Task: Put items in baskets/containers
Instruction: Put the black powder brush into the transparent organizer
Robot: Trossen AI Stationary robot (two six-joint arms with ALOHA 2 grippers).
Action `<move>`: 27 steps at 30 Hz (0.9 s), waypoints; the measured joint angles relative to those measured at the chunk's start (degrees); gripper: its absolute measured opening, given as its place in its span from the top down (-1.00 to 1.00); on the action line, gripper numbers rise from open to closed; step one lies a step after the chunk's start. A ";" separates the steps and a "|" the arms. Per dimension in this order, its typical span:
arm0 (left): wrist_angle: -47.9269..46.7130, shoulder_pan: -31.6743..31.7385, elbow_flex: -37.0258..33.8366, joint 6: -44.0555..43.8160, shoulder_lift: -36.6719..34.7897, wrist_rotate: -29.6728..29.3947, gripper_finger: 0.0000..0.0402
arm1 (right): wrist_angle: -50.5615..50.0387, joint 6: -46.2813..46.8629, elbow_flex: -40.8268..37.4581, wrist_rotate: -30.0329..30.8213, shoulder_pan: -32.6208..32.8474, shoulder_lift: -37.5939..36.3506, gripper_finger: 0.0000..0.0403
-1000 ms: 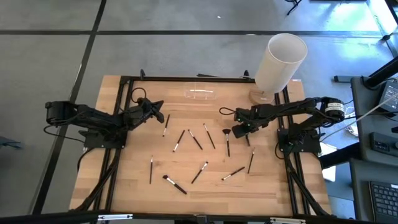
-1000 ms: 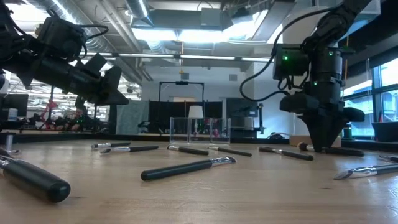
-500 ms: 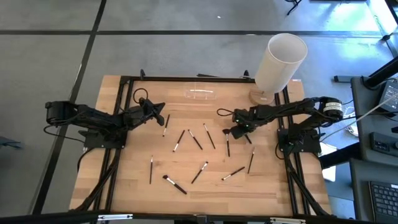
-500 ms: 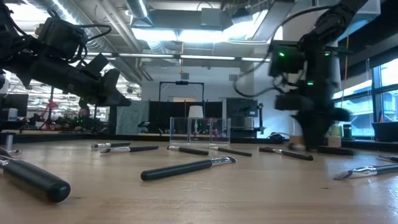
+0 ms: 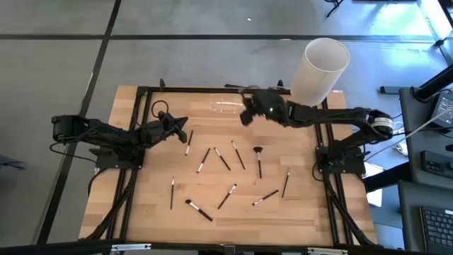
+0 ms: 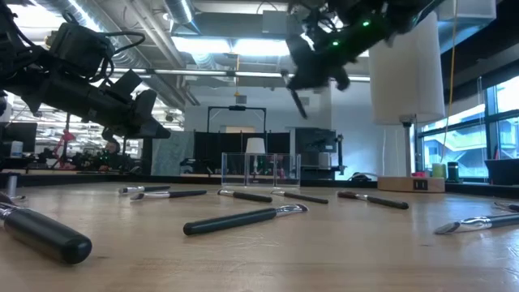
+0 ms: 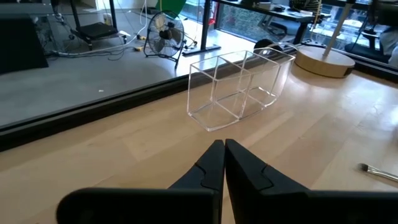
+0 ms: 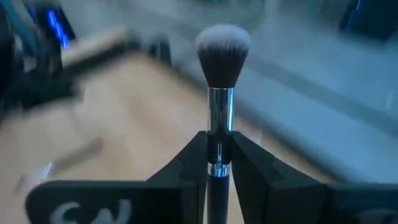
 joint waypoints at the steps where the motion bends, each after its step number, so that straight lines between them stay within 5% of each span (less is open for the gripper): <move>1: 0.00 0.00 0.00 0.00 0.00 -0.33 0.96 | 4.43 -2.37 0.06 -0.02 -1.24 0.99 0.70; 10: 0.02 0.00 0.00 0.30 0.00 -3.66 0.94 | 21.39 -4.47 0.11 -7.78 -10.96 13.43 0.69; 18: 0.01 0.00 0.00 1.03 0.00 -4.40 0.95 | 22.24 -1.55 0.09 -12.04 -12.60 20.81 0.67; 27: 0.02 0.00 0.00 1.55 0.00 -4.51 0.96 | 21.59 0.43 0.11 -12.08 -12.60 21.08 0.67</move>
